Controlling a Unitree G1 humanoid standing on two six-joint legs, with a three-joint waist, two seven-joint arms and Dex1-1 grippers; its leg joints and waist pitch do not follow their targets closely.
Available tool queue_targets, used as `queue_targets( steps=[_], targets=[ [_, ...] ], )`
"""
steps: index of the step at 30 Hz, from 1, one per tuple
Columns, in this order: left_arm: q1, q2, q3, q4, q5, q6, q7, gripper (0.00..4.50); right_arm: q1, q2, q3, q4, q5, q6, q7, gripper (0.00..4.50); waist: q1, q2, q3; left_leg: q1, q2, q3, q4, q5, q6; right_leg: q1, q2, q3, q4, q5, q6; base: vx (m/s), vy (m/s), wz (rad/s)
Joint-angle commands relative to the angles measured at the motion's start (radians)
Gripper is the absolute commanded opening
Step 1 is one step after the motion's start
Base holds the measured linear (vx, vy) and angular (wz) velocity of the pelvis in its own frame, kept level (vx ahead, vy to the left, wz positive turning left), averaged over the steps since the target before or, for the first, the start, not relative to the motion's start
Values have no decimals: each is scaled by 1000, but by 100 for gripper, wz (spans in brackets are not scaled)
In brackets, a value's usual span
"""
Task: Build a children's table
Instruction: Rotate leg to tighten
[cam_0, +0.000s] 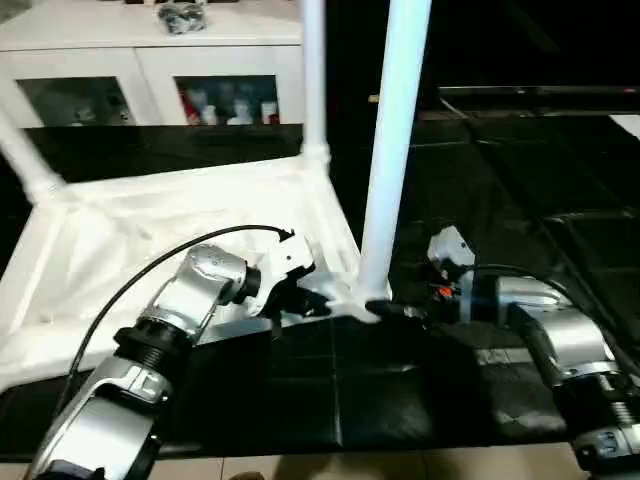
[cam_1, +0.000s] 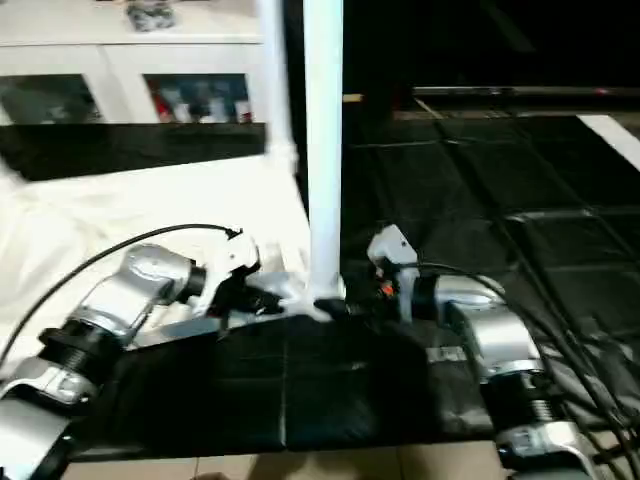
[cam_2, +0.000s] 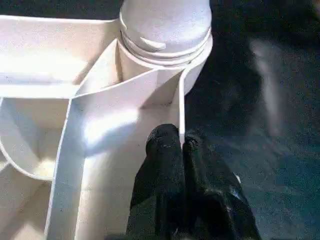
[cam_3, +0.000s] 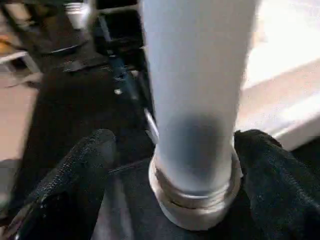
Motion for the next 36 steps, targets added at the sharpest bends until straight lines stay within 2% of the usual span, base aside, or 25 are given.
queue_targets(
  steps=[1,7,9,12,13,15,16,18,21,22,28,36],
  targets=[
    [-12,-1,-36,-52,-6,-41,-78,0,9,-10,13,-36,29,22,47,400,-5,-7,-75,10,28,2,-65,-157,83,56,-55,51,-57,-251,-210,0,0,0],
    [-6,14,-62,-57,3,-72,-130,0,-3,-10,25,-16,31,19,80,400,-3,-9,-76,7,27,0,-66,-156,65,58,-57,50,-56,-264,-206,0,0,0],
    [-7,14,-70,-57,4,-81,-137,0,-19,1,35,11,24,12,80,374,-4,-8,-76,5,27,0,-66,-154,61,59,-58,50,-56,-267,-205,0,0,0],
    [-9,15,-73,-55,1,-86,-140,0,-25,-1,44,18,19,10,84,363,-4,-10,-76,5,26,0,-65,-152,61,59,-57,50,-56,-268,-202,0,0,0],
    [-10,14,-74,-52,1,-89,-140,0,-28,-2,48,24,12,5,86,338,-4,-10,-75,5,26,1,-65,-153,61,59,-57,50,-57,-271,-201,0,0,0],
    [-12,13,-75,-47,1,-96,-140,0,-36,-3,58,42,1,-8,87,331,-4,-12,-75,3,25,0,-65,-150,62,59,-57,49,-56,-276,-199,0,0,0],
    [-12,14,-75,-48,1,-97,-141,0,-40,-2,58,46,1,-9,86,331,-5,-11,-75,4,25,0,-64,-150,63,60,-57,49,-57,-280,-197,0,0,0],
    [-10,18,-74,-52,0,-97,-144,0,-45,-1,58,49,4,-5,87,296,-5,-11,-76,6,25,1,-64,-149,64,58,-57,49,-58,-285,-194,0,0,0],
    [-9,19,-76,-52,-1,-99,-143,0,-47,-2,61,54,5,-10,90,289,-6,-11,-75,3,25,0,-64,-148,65,60,-56,49,-57,-284,-194,0,0,0],
    [-9,20,-77,-50,0,-101,-143,0,-49,-3,62,58,7,-13,96,269,-6,-16,-76,4,25,1,-64,-146,66,60,-57,49,-56,-286,-193,0,0,0],
    [-9,19,-77,-47,0,-105,-140,0,-48,-2,61,61,12,-13,114,218,-6,-14,-75,4,25,1,-63,-143,69,58,-57,49,-58,-294,-190,0,0,0],
    [-10,10,-68,-36,-2,-101,-117,0,-37,2,68,53,23,-6,126,204,-6,-14,-75,5,25,0,-64,-147,67,58,-56,49,-58,-306,-185,0,0,0]
  ],
)
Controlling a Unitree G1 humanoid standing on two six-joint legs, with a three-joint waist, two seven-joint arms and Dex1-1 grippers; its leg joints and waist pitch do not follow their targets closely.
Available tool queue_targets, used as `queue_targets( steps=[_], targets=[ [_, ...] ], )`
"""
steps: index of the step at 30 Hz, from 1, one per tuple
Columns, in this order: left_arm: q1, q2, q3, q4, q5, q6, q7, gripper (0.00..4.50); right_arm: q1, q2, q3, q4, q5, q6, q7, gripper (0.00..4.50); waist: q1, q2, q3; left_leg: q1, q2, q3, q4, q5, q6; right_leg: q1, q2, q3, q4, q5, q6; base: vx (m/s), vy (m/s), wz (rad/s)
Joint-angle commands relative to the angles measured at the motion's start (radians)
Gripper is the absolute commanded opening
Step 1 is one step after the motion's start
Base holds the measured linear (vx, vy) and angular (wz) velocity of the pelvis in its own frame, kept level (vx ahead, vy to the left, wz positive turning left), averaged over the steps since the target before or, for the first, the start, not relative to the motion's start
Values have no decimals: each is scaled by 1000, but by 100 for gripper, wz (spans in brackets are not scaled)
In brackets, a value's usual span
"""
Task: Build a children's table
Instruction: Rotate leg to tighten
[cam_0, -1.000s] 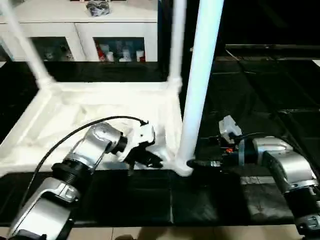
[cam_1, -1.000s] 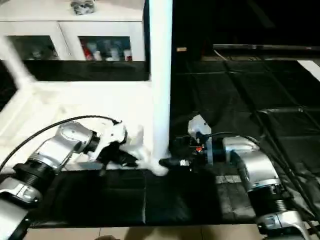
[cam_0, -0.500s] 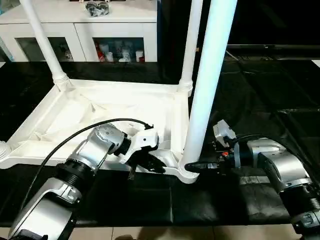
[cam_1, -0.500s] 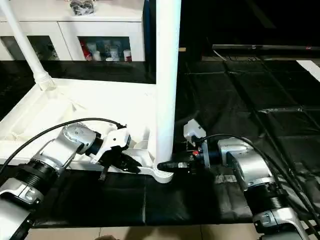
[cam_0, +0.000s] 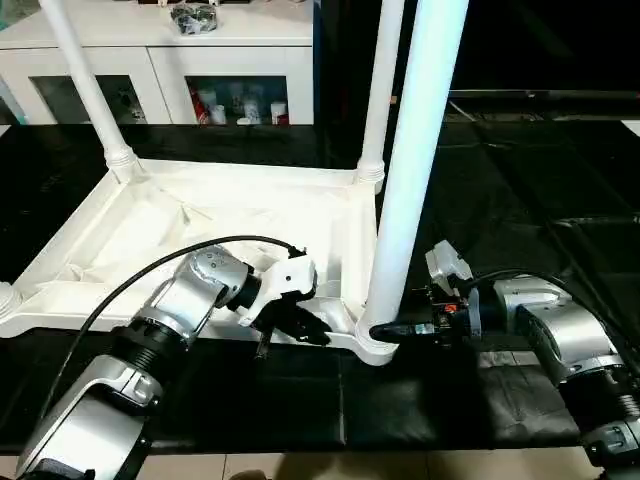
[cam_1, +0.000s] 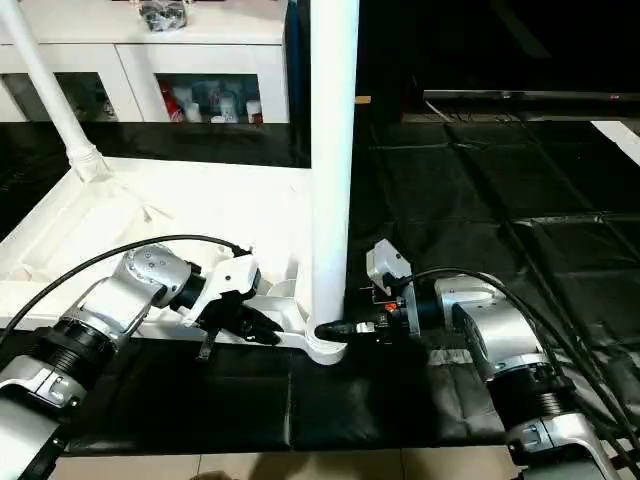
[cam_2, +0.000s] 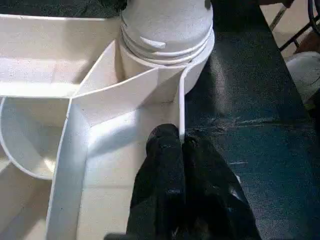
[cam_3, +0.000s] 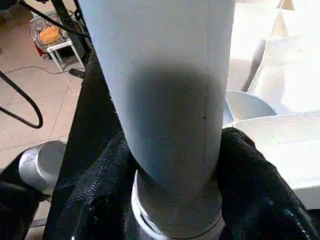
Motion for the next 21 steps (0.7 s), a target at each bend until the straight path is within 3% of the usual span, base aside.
queue_targets(
  steps=[1,7,10,13,14,15,17,19,21],
  targets=[
    [-10,-13,-11,-16,-3,-8,-10,0,-8,3,3,-1,18,30,14,204,-4,-10,-75,4,25,0,-66,-148,66,57,-56,47,-60,-303,-186,0,0,0],
    [-18,-57,20,2,-3,53,89,0,13,39,-5,-11,20,78,-62,204,-5,-12,-73,6,24,1,-66,-161,63,55,-55,47,-64,-321,-186,0,0,0],
    [-25,-96,42,15,3,105,182,0,24,92,-11,5,-15,70,-184,204,-11,-14,-69,4,20,0,-68,-178,47,57,-55,45,-71,-380,-159,0,0,0],
    [-28,-139,60,9,2,163,259,0,18,162,-22,49,-52,52,-323,202,-26,-16,-66,4,14,-4,-70,-200,30,59,-57,40,-80,-455,-127,0,0,0],
    [-30,-160,69,3,1,192,294,0,9,199,-29,69,-63,49,-386,201,-37,-14,-62,3,13,-5,-71,-221,24,54,-56,37,-85,-495,-116,0,0,0],
    [-36,-189,85,5,-1,228,346,0,-10,252,-40,102,-76,41,-472,200,-47,-15,-62,-2,9,-8,-71,-229,18,60,-57,32,-90,-536,-96,0,0,0],
    [-42,-206,94,8,-2,249,380,0,-24,285,-50,123,-81,41,-525,200,-66,-12,-63,-1,6,-12,-70,-243,13,58,-55,26,-96,-557,-83,0,0,0],
    [-64,-262,127,28,-5,300,484,0,-81,376,-81,199,-95,35,-682,200,-85,-9,-63,-4,6,-15,-70,-260,19,60,-54,22,-99,-538,-89,0,0,0],
    [-73,-286,145,38,-7,315,531,0,-107,415,-104,233,-93,34,-755,200,-96,-9,-64,-4,1,-15,-67,-275,21,58,-53,16,-104,-554,-83,0,0,0]
  ],
)
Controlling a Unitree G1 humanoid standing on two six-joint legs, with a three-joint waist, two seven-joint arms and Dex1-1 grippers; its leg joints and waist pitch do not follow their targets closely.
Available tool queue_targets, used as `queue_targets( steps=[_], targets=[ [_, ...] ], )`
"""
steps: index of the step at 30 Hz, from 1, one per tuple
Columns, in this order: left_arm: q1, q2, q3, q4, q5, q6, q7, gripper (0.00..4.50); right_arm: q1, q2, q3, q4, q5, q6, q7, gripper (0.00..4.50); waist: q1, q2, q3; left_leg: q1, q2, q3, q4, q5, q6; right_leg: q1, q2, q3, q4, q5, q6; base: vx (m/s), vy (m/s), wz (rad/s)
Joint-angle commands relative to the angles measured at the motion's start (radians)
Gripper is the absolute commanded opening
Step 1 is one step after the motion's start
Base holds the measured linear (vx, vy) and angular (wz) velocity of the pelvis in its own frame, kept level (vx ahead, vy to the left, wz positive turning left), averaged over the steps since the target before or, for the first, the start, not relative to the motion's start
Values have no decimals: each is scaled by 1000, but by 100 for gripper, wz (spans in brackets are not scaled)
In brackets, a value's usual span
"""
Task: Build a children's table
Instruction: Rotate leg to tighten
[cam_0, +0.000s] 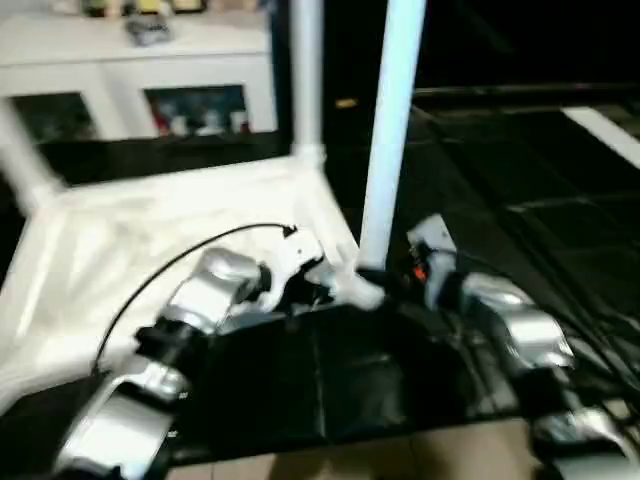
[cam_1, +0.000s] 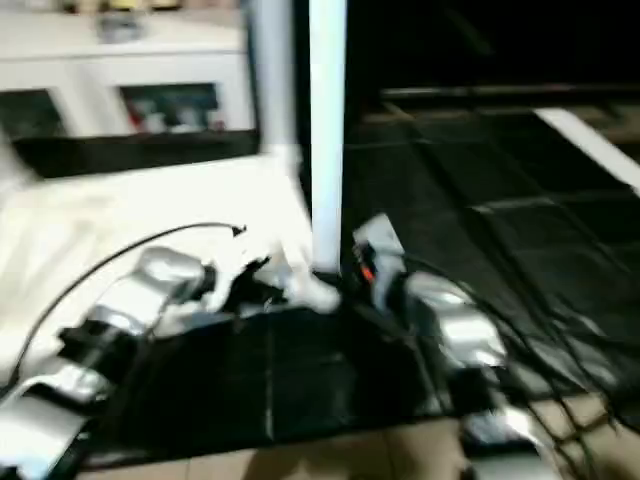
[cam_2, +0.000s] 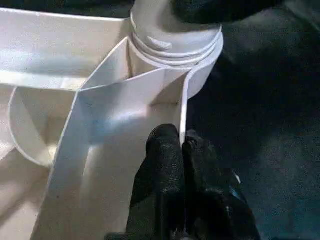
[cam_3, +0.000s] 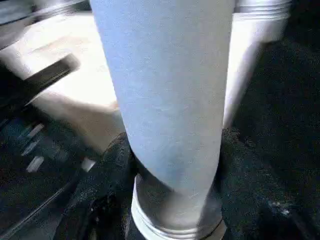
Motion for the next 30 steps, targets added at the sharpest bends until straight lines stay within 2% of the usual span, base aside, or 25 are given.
queue_targets(
  steps=[1,3,5,6,11,12,14,15,17,20,22,24,25,26,28,30],
  targets=[
    [-45,-108,1,-24,-58,9,52,0,-33,121,43,73,25,36,-86,200,-3,-7,-61,-5,1,-9,-69,-286,28,52,-52,23,-102,-550,-91,0,0,0],
    [-54,-128,15,-13,-57,14,91,0,-55,149,22,101,26,32,-142,200,-9,-7,-61,-3,0,-8,-67,-289,33,48,-51,23,-103,-545,-98,0,0,0],
    [-67,-161,38,3,-49,21,165,0,-92,191,-6,153,8,7,-236,200,-13,-10,-63,-7,3,-7,-68,-274,43,49,-51,27,-98,-509,-113,0,0,0],
    [-71,-170,42,6,-40,21,188,0,-108,207,-17,179,-4,-10,-277,200,-16,-6,-66,-7,4,-8,-68,-262,46,50,-51,28,-93,-472,-131,0,0,0],
    [-74,-162,40,11,-26,8,192,0,-118,217,-39,205,-17,-39,-315,200,-11,-3,-72,-11,9,-2,-67,-196,75,56,-51,39,-73,-312,-191,0,0,0],
    [-72,-147,33,11,-19,-6,176,0,-103,209,-50,186,-10,-66,-304,200,-8,-1,-73,-12,9,-1,-66,-180,82,58,-52,40,-70,-282,-203,0,0,0],
    [-71,-143,33,11,-17,-9,173,0,-100,208,-55,183,-7,-76,-301,256,-4,-3,-75,-13,9,0,-65,-158,89,61,-52,42,-66,-253,-212,0,0,0],
    [-68,-132,29,12,-12,-21,161,0,-84,199,-54,163,-4,-79,-285,270,-1,4,-75,-12,10,-1,-66,-154,90,61,-53,42,-65,-248,-215,0,0,0],
    [-65,-119,26,12,-9,-34,146,0,-63,187,-51,138,-3,-91,-257,276,2,4,-75,-11,11,-1,-66,-152,95,62,-52,42,-63,-232,-219,0,0,0],
    [-57,-78,19,11,-8,-53,97,0,10,128,-46,51,10,-80,-177,305,11,8,-73,-7,14,0,-69,-167,91,61,-51,44,-63,-229,-224,0,0,0],
    [-54,-68,17,10,-7,-56,85,0,30,109,-44,25,15,-75,-156,320,17,6,-73,-6,15,1,-69,-171,93,62,-50,45,-65,-231,-218,0,0,0],
    [-43,-38,1,4,-8,-82,28,0,87,43,-50,-45,36,-70,-80,339,32,10,-70,1,16,2,-72,-194,82,59,-51,47,-68,-249,-216,0,0,0],
    [-39,-26,-7,3,-6,-95,6,0,107,19,-54,-71,48,-67,-50,349,33,7,-70,4,16,4,-72,-203,83,57,-50,48,-71,-253,-213,0,0,0],
    [-33,-12,-17,0,-5,-106,-22,0,129,-9,-55,-100,61,-61,-10,357,38,6,-69,4,16,4,-72,-206,83,57,-50,49,-69,-258,-214,0,0,0],
    [-23,10,-35,-5,-3,-126,-71,0,171,-69,-53,-153,79,-59,72,364,44,11,-69,1,18,3,-73,-204,81,60,-52,50,-69,-267,-209,0,0,0],
    [-18,24,-46,-10,-6,-134,-109,0,199,-111,-56,-187,95,-57,128,393,53,9,-69,3,21,3,-73,-205,82,57,-52,51,-69,-260,-208,0,0,0]
  ],
)
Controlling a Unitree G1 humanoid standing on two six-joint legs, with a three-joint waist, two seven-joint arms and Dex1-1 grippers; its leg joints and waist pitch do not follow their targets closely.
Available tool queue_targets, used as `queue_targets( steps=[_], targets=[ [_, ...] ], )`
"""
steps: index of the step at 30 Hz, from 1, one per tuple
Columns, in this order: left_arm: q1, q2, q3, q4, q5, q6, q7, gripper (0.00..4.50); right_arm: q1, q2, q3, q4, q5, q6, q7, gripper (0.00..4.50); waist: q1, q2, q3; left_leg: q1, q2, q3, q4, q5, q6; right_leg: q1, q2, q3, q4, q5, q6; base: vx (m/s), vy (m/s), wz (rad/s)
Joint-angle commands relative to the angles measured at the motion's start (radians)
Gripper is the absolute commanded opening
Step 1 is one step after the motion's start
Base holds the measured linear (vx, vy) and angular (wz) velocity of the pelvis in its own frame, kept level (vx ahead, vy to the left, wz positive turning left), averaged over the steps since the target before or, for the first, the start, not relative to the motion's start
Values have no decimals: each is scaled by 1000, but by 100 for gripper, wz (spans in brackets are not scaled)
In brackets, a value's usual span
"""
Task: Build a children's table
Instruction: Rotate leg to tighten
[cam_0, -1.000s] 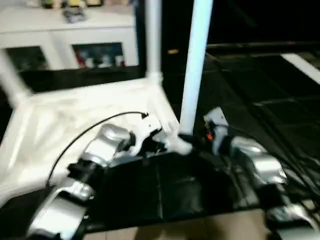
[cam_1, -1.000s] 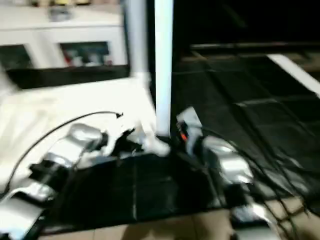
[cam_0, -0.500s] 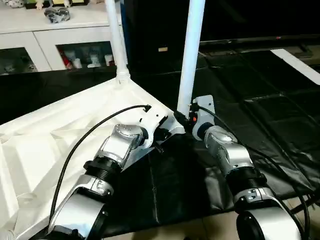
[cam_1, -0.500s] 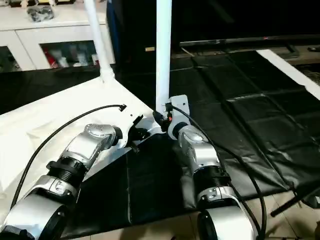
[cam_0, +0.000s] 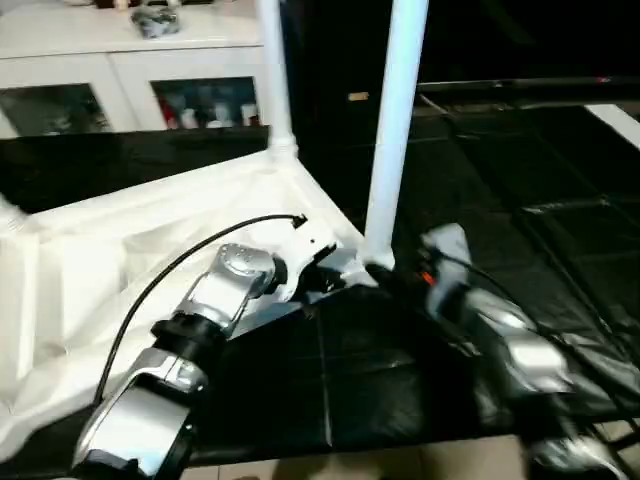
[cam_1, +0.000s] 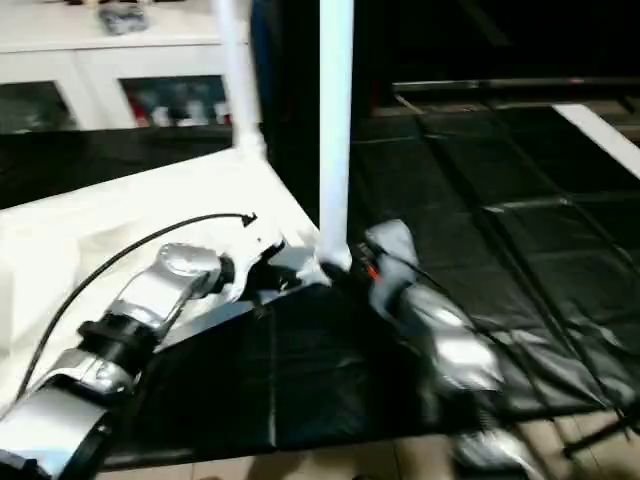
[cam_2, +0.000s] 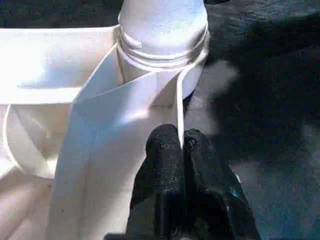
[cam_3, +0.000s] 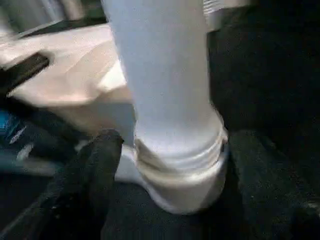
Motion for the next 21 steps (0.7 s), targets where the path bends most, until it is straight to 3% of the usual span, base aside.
queue_targets(
  steps=[1,3,4,6,10,13,16,19,20,21],
  targets=[
    [-5,8,-27,-31,-10,-21,-63,0,10,-29,-5,-54,26,10,62,399,1,-1,-73,3,19,1,-66,-199,84,63,-51,50,-68,-262,-200,0,0,0],
    [-6,20,-47,-26,-9,-48,-113,0,40,-89,-25,-96,56,32,132,408,4,-5,-73,-1,17,0,-65,-187,91,68,-53,49,-68,-270,-194,0,0,0],
    [-8,20,-51,-25,-9,-50,-118,0,42,-99,-29,-98,61,34,143,433,6,-6,-73,-1,17,0,-65,-181,92,67,-53,49,-69,-273,-193,0,0,0],
    [-6,37,-68,-33,-10,-66,-167,0,54,-137,-34,-119,78,44,187,441,11,-2,-72,1,17,2,-63,-182,93,63,-54,48,-72,-302,-185,0,0,0],
    [-3,77,-100,-34,-10,-118,-277,0,59,-210,-21,-149,108,71,294,448,27,-6,-73,3,18,2,-64,-181,94,62,-53,47,-75,-327,-173,0,0,0],
    [4,99,-106,-41,-14,-137,-317,0,52,-230,4,-169,124,94,349,448,31,-3,-72,1,20,2,-64,-188,90,61,-53,45,-73,-334,-170,0,0,0],
    [33,135,-107,-75,-34,-159,-381,0,34,-242,64,-185,110,97,409,448,31,-10,-72,-3,22,0,-67,-181,83,63,-55,45,-72,-345,-167,0,0,0],
    [42,153,-116,-95,-37,-163,-408,0,10,-243,94,-178,98,86,440,448,31,0,-73,4,24,1,-66,-188,76,56,-54,47,-71,-333,-175,0,0,0],
    [43,160,-120,-106,-40,-162,-422,0,-5,-244,107,-172,91,78,455,448,31,-7,-74,3,25,1,-67,-187,75,57,-54,47,-69,-328,-177,0,0,0],
    [34,160,-126,-101,-38,-173,-436,0,-35,-245,121,-145,82,69,476,448,32,-6,-73,0,23,0,-67,-182,75,59,-54,47,-65,-326,-180,0,0,0]
  ],
)
